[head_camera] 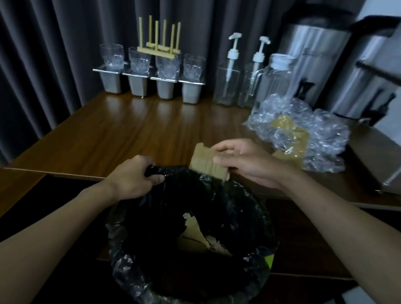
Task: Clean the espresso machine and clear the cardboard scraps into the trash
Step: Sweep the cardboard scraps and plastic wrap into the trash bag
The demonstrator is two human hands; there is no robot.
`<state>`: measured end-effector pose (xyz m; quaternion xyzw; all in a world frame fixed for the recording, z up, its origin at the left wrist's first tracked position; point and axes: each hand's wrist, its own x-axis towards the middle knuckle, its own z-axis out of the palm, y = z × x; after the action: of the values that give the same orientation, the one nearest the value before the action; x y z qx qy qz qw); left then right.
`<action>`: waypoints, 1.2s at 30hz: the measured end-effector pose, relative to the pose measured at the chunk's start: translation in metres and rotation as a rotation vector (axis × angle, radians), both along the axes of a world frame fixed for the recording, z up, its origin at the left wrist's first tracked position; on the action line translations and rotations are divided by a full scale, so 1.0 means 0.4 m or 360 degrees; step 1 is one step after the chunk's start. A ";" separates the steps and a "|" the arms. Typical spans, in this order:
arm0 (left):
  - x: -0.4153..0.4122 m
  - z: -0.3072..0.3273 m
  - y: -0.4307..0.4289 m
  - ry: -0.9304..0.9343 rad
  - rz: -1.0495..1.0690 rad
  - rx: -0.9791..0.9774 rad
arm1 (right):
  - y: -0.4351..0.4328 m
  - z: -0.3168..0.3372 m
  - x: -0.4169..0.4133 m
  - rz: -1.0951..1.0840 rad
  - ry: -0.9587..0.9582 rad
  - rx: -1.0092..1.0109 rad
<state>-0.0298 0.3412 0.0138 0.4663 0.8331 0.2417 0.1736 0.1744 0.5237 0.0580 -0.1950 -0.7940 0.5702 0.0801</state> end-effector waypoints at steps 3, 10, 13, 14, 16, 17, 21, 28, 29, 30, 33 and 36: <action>0.049 0.014 0.046 -0.0016 -0.0005 0.0027 | -0.011 0.021 0.055 0.0146 -0.0124 0.0275; 0.170 0.003 0.131 -0.0055 -0.0083 -0.0054 | 0.141 -0.049 0.219 -0.0581 0.0111 0.0898; 0.221 -0.011 0.161 0.0042 -0.0036 -0.0078 | 0.254 -0.108 0.292 -0.0723 -0.0154 0.1237; 0.235 -0.014 0.170 0.0060 -0.0033 -0.0092 | 0.283 -0.128 0.311 -0.0694 -0.0287 0.1326; 0.256 -0.013 0.184 0.0096 -0.0021 -0.0121 | 0.311 -0.152 0.335 -0.0564 -0.0433 0.1266; 0.264 -0.010 0.189 0.0119 -0.0011 -0.0137 | 0.320 -0.164 0.340 -0.0476 -0.0481 0.1181; 0.285 -0.007 0.194 0.0205 0.0061 -0.0163 | 0.357 -0.189 0.332 -0.0335 -0.0569 0.1332; 0.300 -0.024 0.185 0.0142 0.0185 -0.0157 | 0.456 -0.139 0.270 -0.0731 -0.0283 0.1773; 0.303 -0.026 0.185 0.0145 0.0207 -0.0149 | 0.475 -0.144 0.257 -0.0723 -0.0344 0.1529; 0.305 -0.027 0.185 0.0161 0.0228 -0.0140 | 0.483 -0.150 0.248 -0.0712 -0.0378 0.1316; 0.312 -0.027 0.187 0.0205 0.0242 -0.0112 | 0.498 -0.183 0.232 -0.0646 -0.0464 0.1119; 0.311 -0.027 0.188 0.0220 0.0241 -0.0107 | 0.492 -0.190 0.227 -0.0626 -0.0468 0.1047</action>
<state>0.0945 0.4165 0.0029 0.4116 0.8835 0.1933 0.1124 0.2650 0.7205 -0.0180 -0.3864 -0.8846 0.2256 0.1313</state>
